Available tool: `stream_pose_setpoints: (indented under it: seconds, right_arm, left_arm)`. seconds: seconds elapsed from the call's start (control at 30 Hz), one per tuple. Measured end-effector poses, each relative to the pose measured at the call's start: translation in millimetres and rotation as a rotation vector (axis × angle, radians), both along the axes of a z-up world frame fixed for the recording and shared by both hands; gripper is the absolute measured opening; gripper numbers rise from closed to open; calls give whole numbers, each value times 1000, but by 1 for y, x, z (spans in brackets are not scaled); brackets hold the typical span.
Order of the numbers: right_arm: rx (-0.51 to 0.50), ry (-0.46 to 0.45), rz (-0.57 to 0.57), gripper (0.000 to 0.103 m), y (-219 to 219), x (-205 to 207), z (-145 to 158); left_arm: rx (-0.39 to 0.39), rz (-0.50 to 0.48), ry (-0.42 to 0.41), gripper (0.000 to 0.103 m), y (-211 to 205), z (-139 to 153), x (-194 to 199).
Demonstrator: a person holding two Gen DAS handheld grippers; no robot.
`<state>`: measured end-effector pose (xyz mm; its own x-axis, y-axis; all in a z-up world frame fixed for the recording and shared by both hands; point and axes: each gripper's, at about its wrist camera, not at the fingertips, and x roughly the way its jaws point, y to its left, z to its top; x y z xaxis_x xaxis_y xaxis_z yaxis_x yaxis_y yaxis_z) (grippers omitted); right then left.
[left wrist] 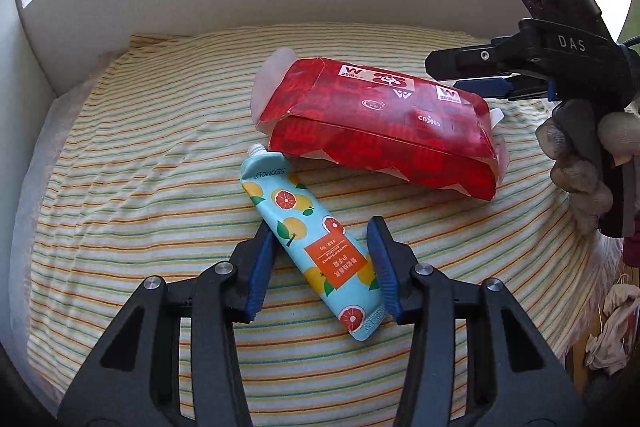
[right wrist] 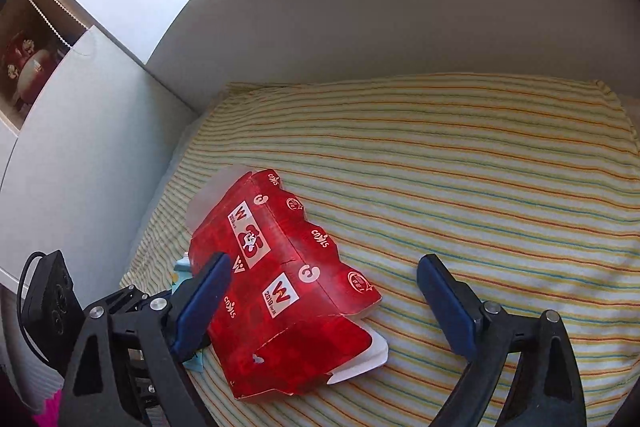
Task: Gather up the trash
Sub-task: 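Grasp the fruit-printed tube with the left tool while the right tool grasps the red wipes pack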
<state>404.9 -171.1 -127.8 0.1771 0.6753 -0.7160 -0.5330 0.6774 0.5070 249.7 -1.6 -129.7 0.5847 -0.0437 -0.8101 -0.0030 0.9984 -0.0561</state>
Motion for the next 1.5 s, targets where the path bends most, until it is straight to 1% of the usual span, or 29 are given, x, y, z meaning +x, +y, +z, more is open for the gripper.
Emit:
stream_pose_setpoints:
  seconds: [0.03,0.07,0.1,0.17,0.3,0.37,0.4,0.43,0.47,0.5,0.57,0.6,0.63,0.67,0.7,0.73,0.77,0.8,0.87,0.93,1.0,1.2,1.27,1.33,1.5]
  right_arm:
    - [10,8,7,95,-1,-1,0]
    - [21,18,18,91,-2,-2,0]
    - [29,29,31,90,-3,-4,-1]
    - [38,49,56,83,-4,-9,-2]
    - [73,87,92,80,-8,-20,-5]
    - [105,111,90,79,-11,-22,-6]
    - [119,123,86,79,-12,-22,-8]
    - [136,137,81,79,-13,-21,-9]
    - [155,153,75,79,-14,-18,-12]
    - [177,170,67,79,-16,-16,-14]
    - [222,205,44,78,-16,-11,-17]
    - [246,225,34,75,-18,-10,-19]
    - [270,249,29,67,-20,-9,-21]
    - [284,267,25,63,-23,-8,-23]
    - [285,272,21,62,-23,-9,-24]
    - [278,266,22,62,-21,-10,-24]
    - [274,260,26,62,-20,-12,-23]
    - [275,258,29,62,-20,-13,-23]
    - [292,270,35,54,-20,-16,-23]
    - [306,282,45,49,-17,-19,-24]
    - [304,284,65,48,-12,-22,-23]
    - [194,211,84,47,16,-34,-20]
    - [178,189,79,39,20,-37,-18]
    - [176,170,75,34,22,-41,-14]
    - [143,107,78,23,26,-56,-3]
  left_arm:
    - [-3,-3,0,42,2,0,-2]
    - [-5,-8,-1,38,4,1,-3]
    - [-9,-15,-2,37,6,1,-5]
    - [-22,-30,-3,34,11,0,-8]
    - [-52,-55,9,33,24,0,-14]
    - [-40,-60,12,34,25,2,-16]
    - [-31,-48,15,35,23,3,-15]
    - [-26,-39,18,40,22,3,-14]
    - [-23,-32,18,48,21,3,-14]
    - [-11,-22,17,50,20,3,-14]
    - [22,-28,10,51,13,3,-15]
    - [34,-34,10,51,10,2,-14]
    - [33,-35,4,48,9,2,-14]
    - [23,-32,-3,43,8,3,-15]
    - [9,-26,-5,41,10,3,-14]
    - [-5,-16,-11,34,12,4,-15]
    - [-22,-9,-15,23,15,3,-13]
    - [-40,-3,-19,20,18,4,-13]
    - [-66,-3,-31,15,20,5,-14]
    - [-95,-5,-37,13,21,6,-15]
    - [-108,2,-33,12,24,4,-11]
    - [-164,34,-23,13,33,0,-1]
    - [-165,35,-29,12,34,0,-1]
    - [-170,40,-35,10,32,2,-5]
    - [-192,53,-49,5,38,4,-14]
